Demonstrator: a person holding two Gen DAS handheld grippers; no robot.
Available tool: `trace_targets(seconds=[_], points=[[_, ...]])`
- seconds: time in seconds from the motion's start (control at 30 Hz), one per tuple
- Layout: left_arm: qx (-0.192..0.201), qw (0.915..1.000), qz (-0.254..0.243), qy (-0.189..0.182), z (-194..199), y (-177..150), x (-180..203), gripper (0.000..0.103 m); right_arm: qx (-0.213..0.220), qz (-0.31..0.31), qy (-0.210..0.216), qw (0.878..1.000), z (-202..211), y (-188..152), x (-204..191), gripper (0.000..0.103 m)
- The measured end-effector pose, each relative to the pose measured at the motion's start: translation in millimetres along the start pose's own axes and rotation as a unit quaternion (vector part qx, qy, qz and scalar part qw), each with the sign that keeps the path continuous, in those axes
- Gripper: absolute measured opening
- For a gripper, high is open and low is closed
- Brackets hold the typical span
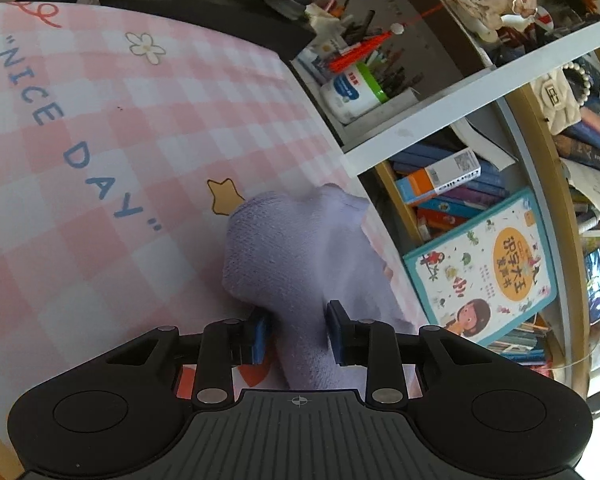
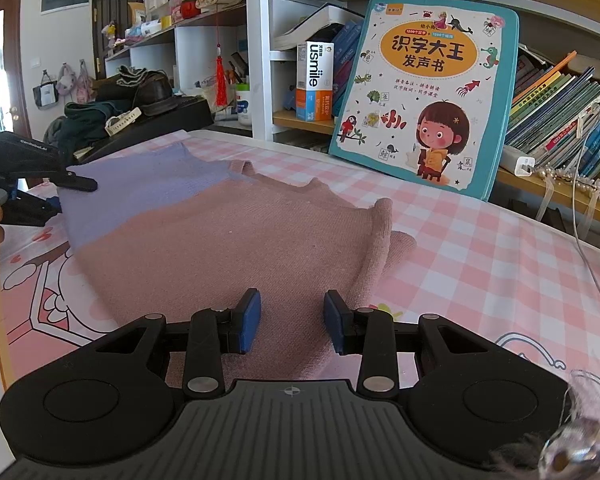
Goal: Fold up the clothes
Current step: 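Grasp the lavender hem corner with the left gripper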
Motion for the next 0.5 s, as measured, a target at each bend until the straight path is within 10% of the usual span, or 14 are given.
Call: trace_targets(seconds=[0.5], points=[[0.028, 0.9954, -0.091, -0.015, 46, 28, 14, 0.010, 0.002, -0.008, 0.015, 1.000, -10, 9, -15, 0.035]])
Point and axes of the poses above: each gripper's, at about its wrist camera, not at the fingertips, and z roughly against the way its jaws point, x to its right, y to its top, the point moved 4 cm from there along -z, roughly the way its jaws point, and after that the axes turned 12 degrees about z, right-handed, at the moved point
